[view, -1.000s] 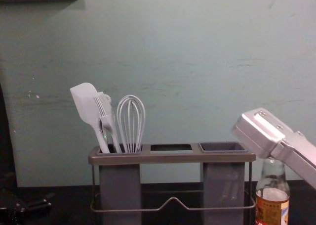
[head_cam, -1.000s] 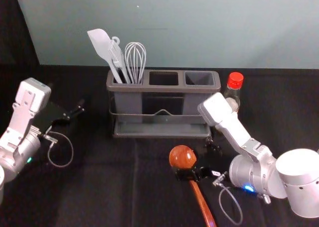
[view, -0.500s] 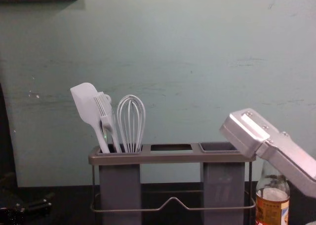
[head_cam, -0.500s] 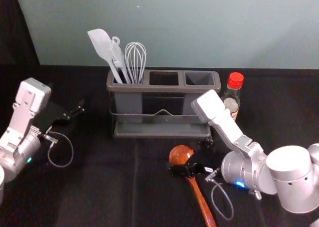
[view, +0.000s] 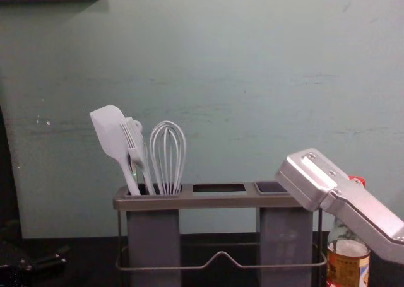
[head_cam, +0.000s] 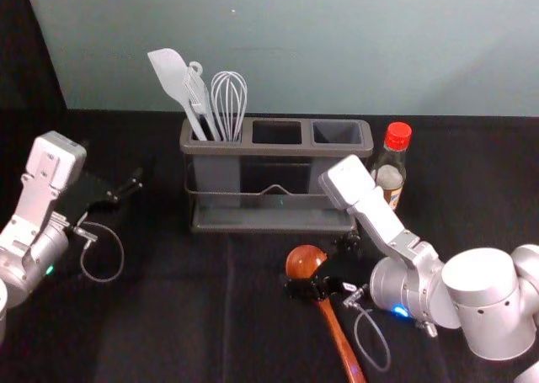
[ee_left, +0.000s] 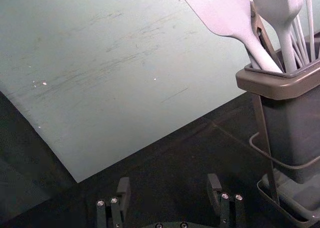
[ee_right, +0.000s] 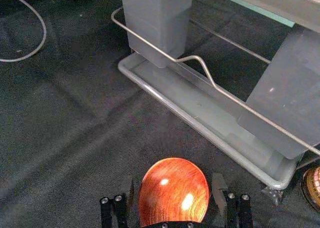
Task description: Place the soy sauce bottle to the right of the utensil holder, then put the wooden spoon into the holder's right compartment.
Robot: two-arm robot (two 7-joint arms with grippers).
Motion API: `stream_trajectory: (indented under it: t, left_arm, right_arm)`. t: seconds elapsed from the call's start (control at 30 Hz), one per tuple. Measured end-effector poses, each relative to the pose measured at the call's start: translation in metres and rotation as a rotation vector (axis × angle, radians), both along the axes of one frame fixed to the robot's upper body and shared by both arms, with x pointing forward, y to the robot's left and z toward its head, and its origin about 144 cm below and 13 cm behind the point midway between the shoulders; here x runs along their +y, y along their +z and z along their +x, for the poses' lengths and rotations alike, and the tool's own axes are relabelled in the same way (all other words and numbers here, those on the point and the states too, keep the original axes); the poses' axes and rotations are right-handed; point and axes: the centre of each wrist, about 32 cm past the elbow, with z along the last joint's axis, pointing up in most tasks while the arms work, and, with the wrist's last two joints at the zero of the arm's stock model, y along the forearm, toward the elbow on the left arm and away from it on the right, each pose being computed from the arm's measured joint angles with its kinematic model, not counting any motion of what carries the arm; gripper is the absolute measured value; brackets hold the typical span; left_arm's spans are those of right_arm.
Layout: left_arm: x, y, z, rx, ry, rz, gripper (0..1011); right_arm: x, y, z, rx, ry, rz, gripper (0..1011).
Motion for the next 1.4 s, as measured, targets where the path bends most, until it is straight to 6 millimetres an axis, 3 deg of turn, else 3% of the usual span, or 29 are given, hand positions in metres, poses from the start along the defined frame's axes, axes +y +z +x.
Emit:
stream_trajectory:
  t: [1.13, 1.4]
  left_arm:
    - [0.0000, 0.0000, 0.0000, 0.000, 0.000, 0.000, 1005]
    - [0.0000, 0.0000, 0.0000, 0.000, 0.000, 0.000, 1005]
  right_arm:
    - [-0.0006, -0.0051, 0.0006, 0.014, 0.006, -0.024, 1000]
    - [0.0004, -0.0074, 0.0005, 0.016, 0.015, -0.034, 861]
